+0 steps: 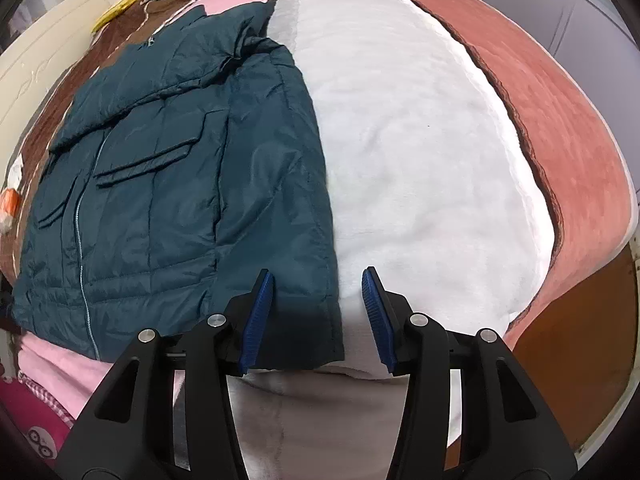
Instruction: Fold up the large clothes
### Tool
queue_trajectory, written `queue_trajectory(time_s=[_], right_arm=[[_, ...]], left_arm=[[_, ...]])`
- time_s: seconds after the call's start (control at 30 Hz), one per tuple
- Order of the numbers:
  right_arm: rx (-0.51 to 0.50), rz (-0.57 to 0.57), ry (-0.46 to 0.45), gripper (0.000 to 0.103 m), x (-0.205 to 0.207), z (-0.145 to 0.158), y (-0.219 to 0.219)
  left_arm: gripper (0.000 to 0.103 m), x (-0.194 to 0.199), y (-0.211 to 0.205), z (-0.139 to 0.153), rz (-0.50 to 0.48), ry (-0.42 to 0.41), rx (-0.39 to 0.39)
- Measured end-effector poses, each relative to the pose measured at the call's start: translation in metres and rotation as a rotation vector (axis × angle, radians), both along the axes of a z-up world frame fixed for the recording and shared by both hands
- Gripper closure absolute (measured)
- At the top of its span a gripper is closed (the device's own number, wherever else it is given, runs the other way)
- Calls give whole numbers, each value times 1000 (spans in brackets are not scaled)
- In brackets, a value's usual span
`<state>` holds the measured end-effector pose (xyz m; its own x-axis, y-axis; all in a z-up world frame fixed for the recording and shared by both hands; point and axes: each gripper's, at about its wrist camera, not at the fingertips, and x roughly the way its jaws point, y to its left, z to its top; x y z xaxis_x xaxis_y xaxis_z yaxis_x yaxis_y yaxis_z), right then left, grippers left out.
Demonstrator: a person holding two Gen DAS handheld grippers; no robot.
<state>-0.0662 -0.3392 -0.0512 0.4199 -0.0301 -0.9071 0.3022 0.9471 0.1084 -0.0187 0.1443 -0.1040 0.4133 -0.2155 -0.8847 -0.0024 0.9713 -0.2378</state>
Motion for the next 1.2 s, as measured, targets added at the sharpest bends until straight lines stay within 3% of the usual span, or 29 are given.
queue_trajectory(time_s=[0.27, 0.33, 0.57, 0.73, 0.8, 1.07, 1.2], right_arm=[[5, -38, -6, 50, -6, 1, -14], [11, -45, -9, 49, -9, 2, -18], [47, -46, -4, 45, -11, -3, -26], [130, -25, -1, 45, 0, -9, -24], [140, -11, 10, 45, 5, -13, -22], [287, 40, 43, 45, 22, -30, -15], [305, 51, 66, 43, 25, -37, -15]], left_arm=[[29, 9, -18, -17, -59, 50, 28], [40, 9, -20, -21, -73, 64, 24], [57, 7, -25, -22, -101, 61, 31], [82, 7, -33, -16, -121, 36, 50], [86, 7, -34, -13, -128, 24, 45], [89, 3, -33, 1, -141, -7, 35], [90, 2, -33, 5, -140, -14, 26]])
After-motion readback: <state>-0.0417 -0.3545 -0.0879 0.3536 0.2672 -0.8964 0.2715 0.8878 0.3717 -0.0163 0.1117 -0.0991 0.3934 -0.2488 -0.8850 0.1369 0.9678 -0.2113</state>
